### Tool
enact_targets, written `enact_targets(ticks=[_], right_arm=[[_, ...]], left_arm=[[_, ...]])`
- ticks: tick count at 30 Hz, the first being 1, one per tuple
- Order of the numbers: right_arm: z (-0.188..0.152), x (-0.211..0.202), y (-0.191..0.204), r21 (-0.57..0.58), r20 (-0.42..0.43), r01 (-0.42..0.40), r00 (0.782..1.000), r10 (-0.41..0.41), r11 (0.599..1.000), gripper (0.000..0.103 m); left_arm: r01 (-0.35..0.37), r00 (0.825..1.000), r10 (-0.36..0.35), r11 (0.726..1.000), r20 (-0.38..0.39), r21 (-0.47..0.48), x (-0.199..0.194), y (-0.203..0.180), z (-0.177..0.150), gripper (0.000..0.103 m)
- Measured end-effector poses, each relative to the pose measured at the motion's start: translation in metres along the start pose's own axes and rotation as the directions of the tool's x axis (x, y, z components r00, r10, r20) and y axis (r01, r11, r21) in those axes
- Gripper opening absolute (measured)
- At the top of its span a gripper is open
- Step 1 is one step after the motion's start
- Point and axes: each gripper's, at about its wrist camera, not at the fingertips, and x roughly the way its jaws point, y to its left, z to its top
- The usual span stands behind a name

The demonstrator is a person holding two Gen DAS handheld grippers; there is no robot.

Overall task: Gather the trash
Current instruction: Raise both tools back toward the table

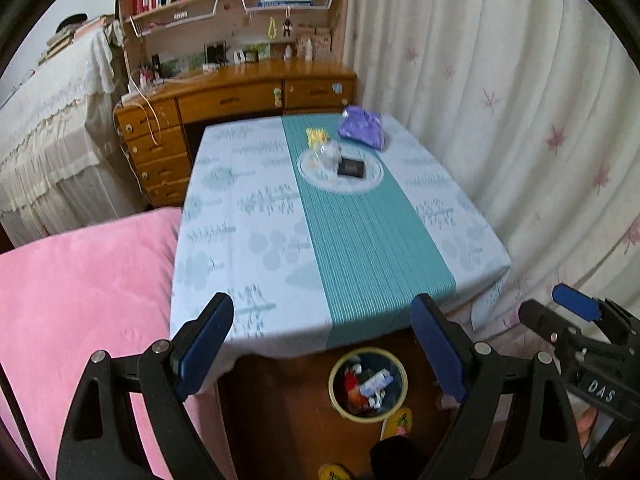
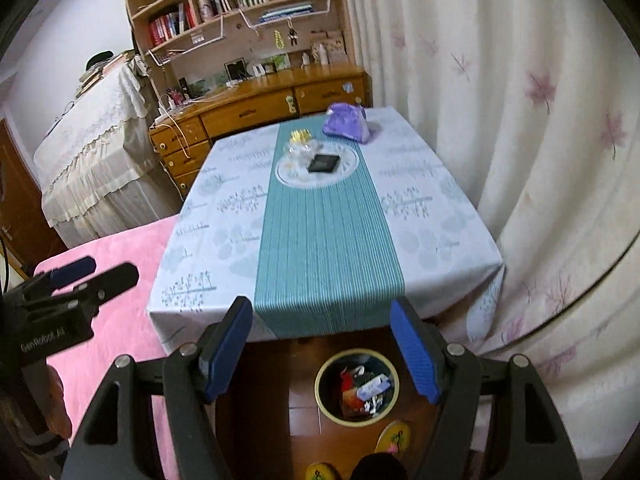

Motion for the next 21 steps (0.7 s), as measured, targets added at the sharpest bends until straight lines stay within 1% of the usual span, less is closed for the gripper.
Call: enact_targets(ticks=[7, 12, 16, 18, 21], right_arm=[[0.032, 0.014, 0.003, -0.031, 0.034, -0.010, 0.999, 0.011, 0.999, 0.072], [0.064, 0.041, -0.004, -0.057, 0.039, -0.031, 0.999, 0.033, 0.998, 0.072], [0.098, 0.074, -0.016, -0.066, 0.029, -0.062, 0.997, 0.065, 0.996, 0.072], [0.117, 0.095, -0.023, -0.075, 0.022, -0.080, 0.996, 0.082, 0.994, 0.072], [0.147, 0.129, -0.037, -0.089, 0.003, -0.113, 0.994, 0.113, 0.990, 0.072]], left_arm=[[-0.026, 0.999, 0.027, 0.999, 0.037, -0.021, 0.007, 0.006, 0.035, 0.089], [-0.052, 0.998, 0.054, 0.998, 0.042, -0.041, 0.026, 0.008, 0.059, 0.089], [-0.079, 0.996, 0.081, 0.996, 0.034, -0.052, 0.054, 0.006, 0.086, 0.089], [-0.096, 0.995, 0.098, 0.993, 0.023, -0.061, 0.076, 0.003, 0.103, 0.089], [-0.102, 0.995, 0.102, 0.992, -0.004, -0.076, 0.109, -0.003, 0.129, 0.089]])
